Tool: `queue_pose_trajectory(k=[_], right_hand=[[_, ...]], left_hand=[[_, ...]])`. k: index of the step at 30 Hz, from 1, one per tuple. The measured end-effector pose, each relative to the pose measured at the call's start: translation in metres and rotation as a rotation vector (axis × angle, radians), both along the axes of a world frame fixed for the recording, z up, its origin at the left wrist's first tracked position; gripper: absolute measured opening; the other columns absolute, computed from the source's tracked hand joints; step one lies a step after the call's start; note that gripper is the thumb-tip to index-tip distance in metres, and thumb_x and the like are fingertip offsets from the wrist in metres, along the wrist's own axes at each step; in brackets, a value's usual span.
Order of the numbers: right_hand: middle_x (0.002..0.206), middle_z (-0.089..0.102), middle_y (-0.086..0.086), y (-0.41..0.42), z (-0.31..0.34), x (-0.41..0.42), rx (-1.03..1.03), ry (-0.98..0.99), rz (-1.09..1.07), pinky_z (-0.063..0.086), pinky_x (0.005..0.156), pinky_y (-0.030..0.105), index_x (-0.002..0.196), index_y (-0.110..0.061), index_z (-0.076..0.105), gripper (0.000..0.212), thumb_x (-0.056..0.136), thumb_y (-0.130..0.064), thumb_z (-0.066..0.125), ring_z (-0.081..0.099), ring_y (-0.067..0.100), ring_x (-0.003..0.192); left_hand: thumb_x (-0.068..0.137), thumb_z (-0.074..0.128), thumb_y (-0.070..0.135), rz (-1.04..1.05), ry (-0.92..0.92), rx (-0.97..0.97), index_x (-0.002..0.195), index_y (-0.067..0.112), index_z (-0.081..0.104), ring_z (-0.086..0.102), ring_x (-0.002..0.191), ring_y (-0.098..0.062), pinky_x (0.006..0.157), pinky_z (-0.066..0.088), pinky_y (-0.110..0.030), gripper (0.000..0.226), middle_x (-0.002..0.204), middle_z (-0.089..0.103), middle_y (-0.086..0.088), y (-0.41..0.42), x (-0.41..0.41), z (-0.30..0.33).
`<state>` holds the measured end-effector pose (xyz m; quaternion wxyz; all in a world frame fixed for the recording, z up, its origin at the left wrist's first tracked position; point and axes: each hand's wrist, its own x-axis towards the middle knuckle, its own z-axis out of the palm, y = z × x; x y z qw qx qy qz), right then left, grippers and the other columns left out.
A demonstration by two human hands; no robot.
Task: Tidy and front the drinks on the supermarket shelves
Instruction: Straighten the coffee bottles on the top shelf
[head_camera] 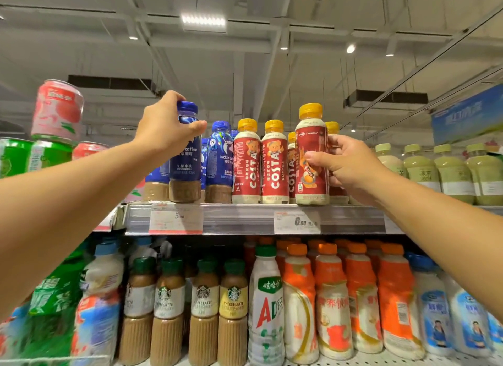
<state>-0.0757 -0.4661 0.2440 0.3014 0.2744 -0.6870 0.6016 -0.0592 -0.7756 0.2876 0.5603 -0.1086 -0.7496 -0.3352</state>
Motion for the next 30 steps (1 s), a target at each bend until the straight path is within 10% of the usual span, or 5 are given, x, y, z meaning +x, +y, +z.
queue_pose_trajectory(k=[17,20,24,30], right_hand=[[0.112,0.067,0.009,-0.02,0.006,-0.018,0.159,-0.099,-0.276,0.054,0.091,0.051,0.118,-0.018,0.055,0.036,0.088,-0.025,0.072,0.068,0.028,0.098],[0.114,0.066,0.009,-0.023,0.006,-0.019,0.199,-0.108,-0.364,0.053,0.092,0.05,0.123,-0.016,0.056,0.038,0.09,-0.028,0.069,0.066,0.028,0.1],[0.108,0.066,0.006,-0.026,0.009,-0.014,0.289,-0.069,-0.545,0.056,0.081,0.041,0.119,-0.015,0.06,0.039,0.089,-0.036,0.07,0.065,0.025,0.093],[0.1,0.061,0.004,-0.031,0.004,-0.003,0.412,-0.023,-0.772,0.04,0.056,0.026,0.108,-0.015,0.054,0.053,0.076,-0.05,0.078,0.056,0.017,0.078]], left_hand=[[0.08,0.074,0.043,0.083,-0.166,-0.094,0.136,0.016,0.034,0.052,0.089,-0.02,0.059,0.04,-0.028,0.074,0.106,0.053,0.001,0.005,-0.02,-0.007],[0.078,0.075,0.035,0.115,-0.198,-0.155,0.147,0.018,0.021,0.054,0.106,-0.026,0.074,0.046,-0.033,0.09,0.125,0.051,-0.008,0.004,-0.016,-0.015],[0.073,0.075,0.025,0.154,-0.191,-0.191,0.147,0.02,0.022,0.046,0.117,-0.035,0.094,0.046,-0.047,0.091,0.131,0.039,-0.016,0.002,-0.007,-0.028],[0.076,0.075,0.032,0.273,-0.194,-0.228,0.123,0.013,0.04,0.05,0.107,-0.037,0.081,0.043,-0.041,0.062,0.118,0.046,-0.017,0.003,-0.007,-0.044]])
